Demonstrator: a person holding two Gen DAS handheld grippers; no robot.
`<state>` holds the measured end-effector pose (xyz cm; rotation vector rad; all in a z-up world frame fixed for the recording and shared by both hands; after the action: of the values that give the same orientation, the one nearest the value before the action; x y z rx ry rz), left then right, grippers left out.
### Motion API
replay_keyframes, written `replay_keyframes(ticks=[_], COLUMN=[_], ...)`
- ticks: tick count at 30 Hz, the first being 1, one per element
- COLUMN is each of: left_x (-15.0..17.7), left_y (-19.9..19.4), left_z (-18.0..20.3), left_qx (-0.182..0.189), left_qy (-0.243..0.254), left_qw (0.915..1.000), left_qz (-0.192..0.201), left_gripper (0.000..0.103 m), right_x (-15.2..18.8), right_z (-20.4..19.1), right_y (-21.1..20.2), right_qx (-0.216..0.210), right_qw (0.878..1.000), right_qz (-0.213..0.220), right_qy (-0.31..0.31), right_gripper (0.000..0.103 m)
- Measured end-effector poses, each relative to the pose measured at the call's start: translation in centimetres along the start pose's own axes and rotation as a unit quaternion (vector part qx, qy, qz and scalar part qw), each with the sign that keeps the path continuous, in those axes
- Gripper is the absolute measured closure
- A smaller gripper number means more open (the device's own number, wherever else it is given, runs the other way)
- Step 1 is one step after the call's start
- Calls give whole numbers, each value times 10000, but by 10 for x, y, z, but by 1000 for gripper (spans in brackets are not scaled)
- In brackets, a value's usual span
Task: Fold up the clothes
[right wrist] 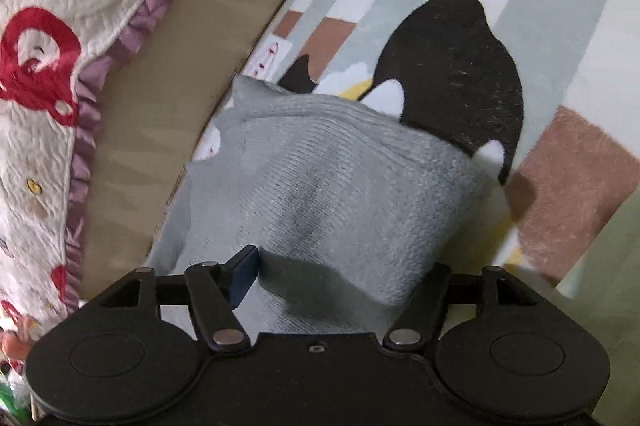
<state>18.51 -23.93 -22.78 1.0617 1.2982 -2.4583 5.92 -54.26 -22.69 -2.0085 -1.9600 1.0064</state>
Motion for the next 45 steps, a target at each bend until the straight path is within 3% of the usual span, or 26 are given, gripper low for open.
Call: replay_keyframes(ticks=[1,2,3,5,7,10,13,16,22,27,30,33,36,39,42,45], left_x=[0,-1,-1,0,0,0,2,3,12,33,33,33,34,38,39,40], left_y=[0,0,0,-1,-1,-3,-5,-15,-77,-112,-121,-119,-119,-121,-125,-130], left_z=[-1,-1,-2,-2,-2,-6,-16,-30,-99,-158,-167,-172,-179,-183,-186,-190], left_qx=[10,19,28,18,7,61,244,353,-344,-850,-874,-715,-536,-472,-465,-452], left_qy=[-39,-78,-118,-166,-213,-458,-881,-1172,-1748,-2120,-2107,-2183,-2473,-2626,-2722,-2802], left_qw=[10000,10000,9999,9999,9998,9989,9958,9924,9817,9697,9692,9692,9628,9584,9549,9516], left_qz=[-7,-8,-9,5,19,37,50,75,680,866,933,892,946,1018,1095,1180], left_gripper=[74,74,74,74,74,74,76,75,75,79,79,79,79,80,84,92], right_x=[1,2,2,-1,-7,-7,17,64,156,203,198,176,166,180,234,296], right_z=[-1,-4,-8,-21,-57,-117,-179,-224,-237,-213,-193,-209,-249,-269,-262,-223], right_y=[2,5,10,11,-3,-19,-17,3,42,52,54,40,12,-10,-2,23], right_qx=[-102,-342,-635,-1102,-1345,-1908,-2320,-2501,-2388,-2130,-2101,-2696,-3458,-4019,-3746,-3086], right_qw=[9999,9994,9979,9939,9883,9753,9590,9414,9123,8657,8708,8782,8529,8187,7794,7374], right_qz=[42,8,-56,-25,144,4,-342,-851,-1640,-1842,-1866,-1789,-1668,-1882,-2175,-2686], right_qy=[16,62,120,64,-702,-1112,-1592,-2096,-2894,-4137,-4035,-3523,-3538,-3643,-4527,-5374], right_gripper=[28,42,82,81,83,85,88,90,90,91,91,90,90,90,91,91])
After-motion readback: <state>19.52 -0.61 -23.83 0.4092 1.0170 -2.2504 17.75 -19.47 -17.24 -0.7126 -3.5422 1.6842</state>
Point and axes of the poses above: each gripper's, at about its wrist camera, not at the fingertips, and y roughly the way its jaws point, z to its right, x to its underside, the point moved 6 cm from there along y, roughly the way its jaws point, and after that the axes turned 6 degrees about z, right-handed, at the moved point
